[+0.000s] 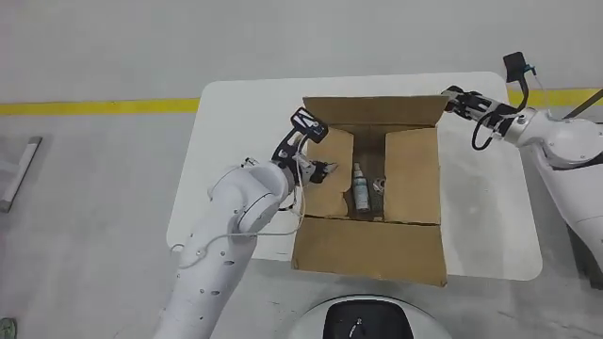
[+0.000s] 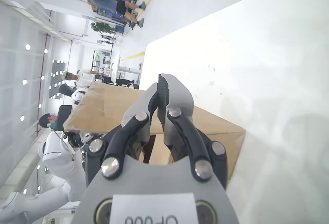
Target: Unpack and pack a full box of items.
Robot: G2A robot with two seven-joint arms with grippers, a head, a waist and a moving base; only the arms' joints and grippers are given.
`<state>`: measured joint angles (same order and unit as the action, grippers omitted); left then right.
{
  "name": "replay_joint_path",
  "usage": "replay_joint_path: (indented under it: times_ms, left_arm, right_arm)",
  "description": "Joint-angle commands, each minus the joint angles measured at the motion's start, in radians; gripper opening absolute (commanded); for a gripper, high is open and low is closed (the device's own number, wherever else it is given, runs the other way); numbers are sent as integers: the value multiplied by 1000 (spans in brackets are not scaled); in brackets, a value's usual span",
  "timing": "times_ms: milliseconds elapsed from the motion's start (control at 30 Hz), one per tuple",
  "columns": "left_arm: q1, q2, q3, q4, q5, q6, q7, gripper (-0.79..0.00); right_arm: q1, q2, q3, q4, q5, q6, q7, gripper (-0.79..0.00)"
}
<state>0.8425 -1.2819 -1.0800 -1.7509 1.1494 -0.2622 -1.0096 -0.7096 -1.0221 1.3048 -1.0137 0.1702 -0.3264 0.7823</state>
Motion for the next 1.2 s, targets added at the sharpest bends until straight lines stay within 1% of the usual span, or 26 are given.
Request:
replay_joint_path:
  times_ms: [0,100,267,400,500,567,733,933,967,1000,1033,1100,1167]
  left_arm:
    - [26,6,-27,-45,-2,3,-7,0]
    - [73,16,-77,-114,-23,3,-18,0]
    - [152,33,-157,-221,-92,-58,-36,0]
    - [152,33,-157,-221,-92,-58,-36,0]
    - [152,33,-157,-221,-92,-58,-36,0]
    - [152,33,-157,-221,-92,-58,-36,0]
    - [152,33,-157,-221,-92,-58,-36,0]
    - [158,33,-154,-221,-95,-64,-25,0]
    - [164,35,-143,-223,-95,-102,-23,0]
    - [163,40,-135,-231,-76,-163,-37,0]
    - [165,44,-137,-236,-59,-206,-45,0]
    - [180,51,-160,-246,-66,-242,-48,0]
    - [199,61,-186,-276,-69,-303,-71,0]
  right_arm:
    - [15,-3,-10,3,15,-56,29,-785]
    - [18,-4,-20,-13,36,-123,98,-785]
    - [-17,1,-24,-67,81,-227,224,-785]
    - [-54,8,-28,-118,80,-283,301,-785]
    - [-83,14,-32,-153,62,-299,335,-785]
    - [-98,17,-41,-174,10,-301,332,-785]
    - [-130,15,-75,-204,-66,-296,284,-785]
    - [-137,8,-109,-192,-100,-285,236,-785]
    - [-135,8,-112,-189,-101,-284,230,-785]
    - [-135,7,-114,-189,-99,-284,226,-785]
    - [-135,7,-116,-187,-95,-284,223,-785]
    - [-135,7,-116,-185,-91,-285,222,-785]
    - [-135,8,-117,-185,-84,-286,223,-785]
